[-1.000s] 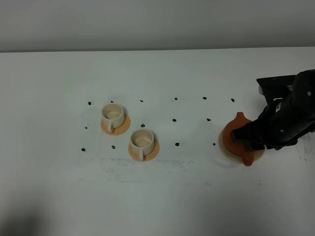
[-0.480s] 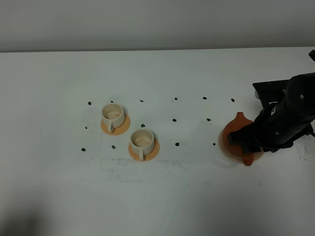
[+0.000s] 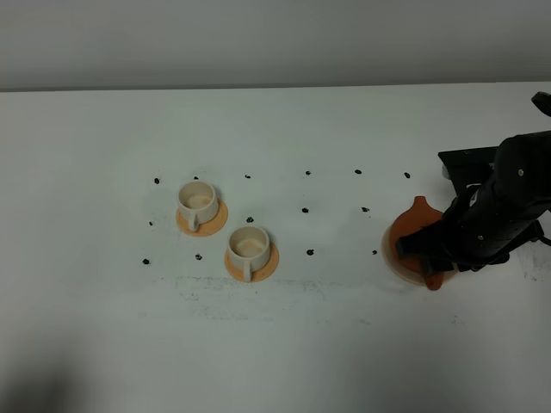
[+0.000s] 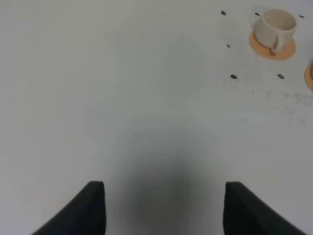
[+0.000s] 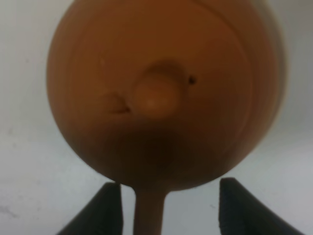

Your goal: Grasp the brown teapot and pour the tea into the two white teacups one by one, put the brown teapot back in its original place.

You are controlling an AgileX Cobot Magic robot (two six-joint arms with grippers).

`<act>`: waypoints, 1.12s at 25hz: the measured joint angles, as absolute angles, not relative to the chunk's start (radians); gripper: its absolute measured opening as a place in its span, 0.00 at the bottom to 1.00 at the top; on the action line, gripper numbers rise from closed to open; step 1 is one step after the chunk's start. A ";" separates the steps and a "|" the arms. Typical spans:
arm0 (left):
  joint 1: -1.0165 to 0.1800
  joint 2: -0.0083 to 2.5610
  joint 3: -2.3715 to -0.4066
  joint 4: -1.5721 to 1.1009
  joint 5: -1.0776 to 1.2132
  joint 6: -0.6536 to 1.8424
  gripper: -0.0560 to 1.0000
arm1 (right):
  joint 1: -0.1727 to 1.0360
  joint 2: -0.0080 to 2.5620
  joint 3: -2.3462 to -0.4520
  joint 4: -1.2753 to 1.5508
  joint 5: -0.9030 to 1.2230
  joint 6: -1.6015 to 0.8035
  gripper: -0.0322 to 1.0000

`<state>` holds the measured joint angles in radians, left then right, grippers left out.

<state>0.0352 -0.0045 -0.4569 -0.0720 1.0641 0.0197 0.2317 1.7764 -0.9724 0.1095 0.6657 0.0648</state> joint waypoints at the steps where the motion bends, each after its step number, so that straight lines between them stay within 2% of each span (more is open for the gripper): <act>1: 0.035 -0.004 -0.457 -0.072 1.064 0.018 0.53 | 0.232 1.779 -0.972 0.110 0.666 0.065 0.45; 6: 0.035 -0.004 -0.457 -0.072 1.064 0.018 0.53 | 0.232 1.782 -0.972 0.110 0.666 0.063 0.45; 10: 0.035 -0.004 -0.457 -0.072 1.064 0.018 0.53 | 0.233 1.787 -0.972 0.110 0.664 0.056 0.40; 15: 0.035 -0.004 -0.457 -0.072 1.064 0.018 0.53 | 0.235 1.807 -0.972 0.117 0.670 0.000 0.12; 28: 0.035 -0.004 -0.457 -0.072 1.064 0.018 0.53 | 0.235 1.807 -0.972 0.116 0.664 -0.026 0.11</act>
